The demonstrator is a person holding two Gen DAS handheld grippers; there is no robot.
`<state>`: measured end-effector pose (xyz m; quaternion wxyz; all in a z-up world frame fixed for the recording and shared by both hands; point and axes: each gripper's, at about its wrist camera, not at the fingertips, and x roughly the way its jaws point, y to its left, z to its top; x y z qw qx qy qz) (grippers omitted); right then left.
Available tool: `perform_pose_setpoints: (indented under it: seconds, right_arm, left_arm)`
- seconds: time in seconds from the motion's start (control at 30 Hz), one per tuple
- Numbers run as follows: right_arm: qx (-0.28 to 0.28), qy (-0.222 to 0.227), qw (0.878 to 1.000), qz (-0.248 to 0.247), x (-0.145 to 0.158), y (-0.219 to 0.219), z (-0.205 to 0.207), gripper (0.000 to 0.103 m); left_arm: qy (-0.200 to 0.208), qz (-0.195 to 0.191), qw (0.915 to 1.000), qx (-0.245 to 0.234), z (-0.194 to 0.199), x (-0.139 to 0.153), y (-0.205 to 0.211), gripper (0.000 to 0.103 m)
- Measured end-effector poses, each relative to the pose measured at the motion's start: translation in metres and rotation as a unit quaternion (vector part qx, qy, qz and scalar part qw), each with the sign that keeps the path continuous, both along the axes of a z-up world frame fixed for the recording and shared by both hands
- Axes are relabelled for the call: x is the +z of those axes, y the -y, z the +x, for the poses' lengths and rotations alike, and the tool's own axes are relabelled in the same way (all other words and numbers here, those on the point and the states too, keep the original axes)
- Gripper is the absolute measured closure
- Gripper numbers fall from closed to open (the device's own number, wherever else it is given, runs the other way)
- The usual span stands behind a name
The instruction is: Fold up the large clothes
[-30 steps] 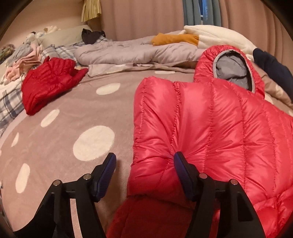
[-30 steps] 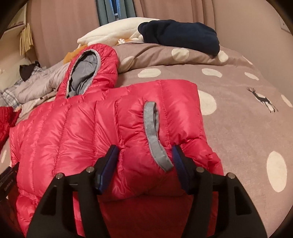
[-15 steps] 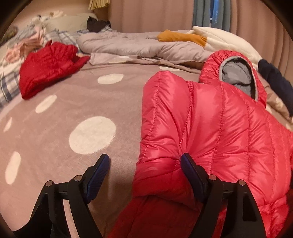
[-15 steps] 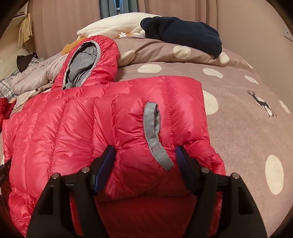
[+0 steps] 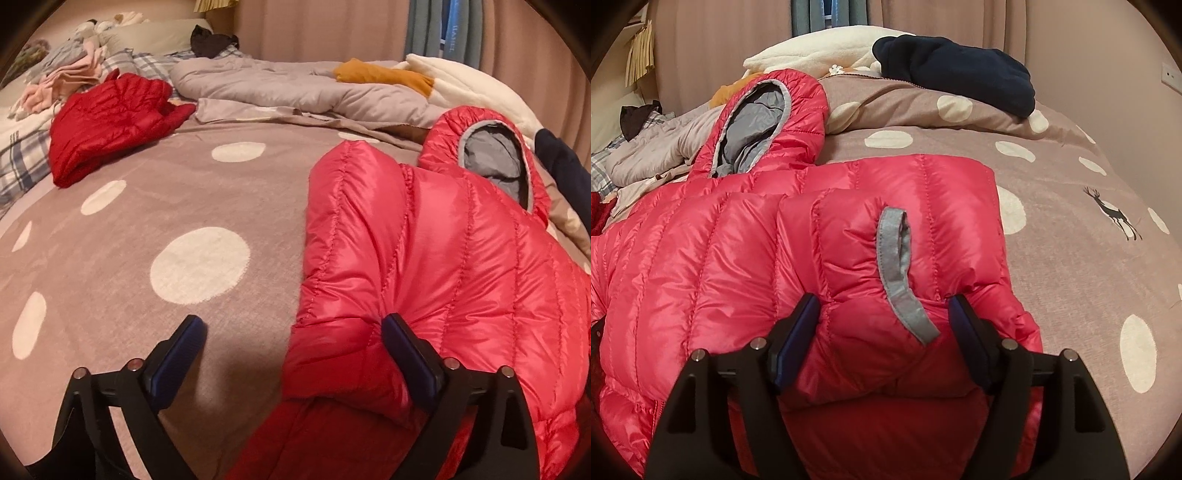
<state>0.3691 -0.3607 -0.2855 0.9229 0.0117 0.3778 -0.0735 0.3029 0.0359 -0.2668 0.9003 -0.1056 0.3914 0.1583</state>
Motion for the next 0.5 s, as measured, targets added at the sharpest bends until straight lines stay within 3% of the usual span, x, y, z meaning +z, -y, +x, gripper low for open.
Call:
perform_pose_setpoints:
  seconds: [0.17, 0.23, 0.3, 0.37, 0.47, 0.5]
  right_arm:
    - [0.000, 0.000, 1.000, -0.001, 0.000, 0.000, 0.000, 0.030]
    - [0.000, 0.000, 1.000, 0.000, 0.000, 0.000, 0.000, 0.030]
    - [0.000, 0.000, 1.000, -0.001, 0.000, 0.000, 0.000, 0.030]
    - [0.000, 0.000, 1.000, -0.001, 0.000, 0.000, 0.000, 0.030]
    - [0.000, 0.000, 1.000, 0.001, 0.000, 0.001, 0.000, 0.030]
    - [0.000, 0.000, 1.000, 0.002, 0.000, 0.001, 0.000, 0.030]
  left_arm:
    - [0.026, -0.011, 0.9996, 0.004, -0.013, 0.009, -0.002, 0.010]
    - [0.052, -0.014, 0.9986, -0.004, -0.022, 0.019, -0.001, 0.029]
    - [0.075, -0.001, 0.9971, -0.012, -0.031, 0.031, 0.004, 0.038]
    - [0.091, 0.021, 0.9951, -0.032, -0.038, 0.042, 0.013, 0.041]
    - [0.103, 0.001, 0.9915, -0.080, -0.040, 0.041, 0.021, 0.042]
    - [0.084, -0.010, 0.9905, -0.109, -0.034, 0.031, 0.027, 0.042]
